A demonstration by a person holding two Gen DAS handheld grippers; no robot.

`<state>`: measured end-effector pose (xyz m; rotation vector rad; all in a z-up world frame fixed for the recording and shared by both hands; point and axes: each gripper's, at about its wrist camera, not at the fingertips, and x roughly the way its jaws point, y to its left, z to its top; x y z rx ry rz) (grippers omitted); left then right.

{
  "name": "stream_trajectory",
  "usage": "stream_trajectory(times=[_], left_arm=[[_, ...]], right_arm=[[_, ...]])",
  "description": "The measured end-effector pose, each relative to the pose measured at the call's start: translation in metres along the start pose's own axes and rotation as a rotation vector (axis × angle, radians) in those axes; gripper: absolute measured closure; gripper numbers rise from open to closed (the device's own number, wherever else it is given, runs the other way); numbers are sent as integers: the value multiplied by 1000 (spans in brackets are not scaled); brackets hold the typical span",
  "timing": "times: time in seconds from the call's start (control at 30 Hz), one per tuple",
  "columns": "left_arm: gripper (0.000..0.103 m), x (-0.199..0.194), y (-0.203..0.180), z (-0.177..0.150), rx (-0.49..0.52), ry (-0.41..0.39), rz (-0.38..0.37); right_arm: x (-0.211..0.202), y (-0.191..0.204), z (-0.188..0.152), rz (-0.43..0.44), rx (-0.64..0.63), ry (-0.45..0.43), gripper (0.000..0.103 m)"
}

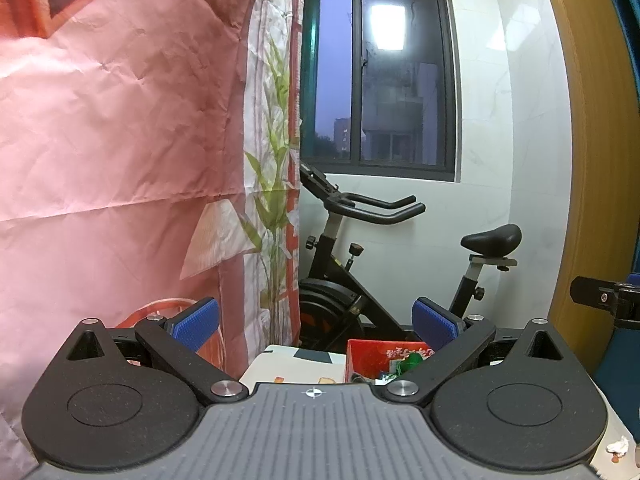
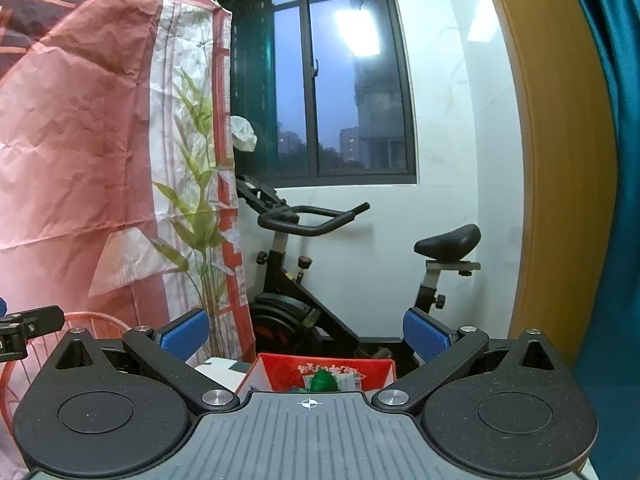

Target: Organize soft objects

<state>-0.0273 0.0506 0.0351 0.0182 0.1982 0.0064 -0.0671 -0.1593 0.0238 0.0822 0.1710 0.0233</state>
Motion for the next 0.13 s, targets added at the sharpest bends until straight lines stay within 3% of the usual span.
stream_trajectory(times=[0.13], left_arm=[[0,1,2,-1,-1,1,3]], right_arm=[[-2,0,-1,-7,2,0,0]])
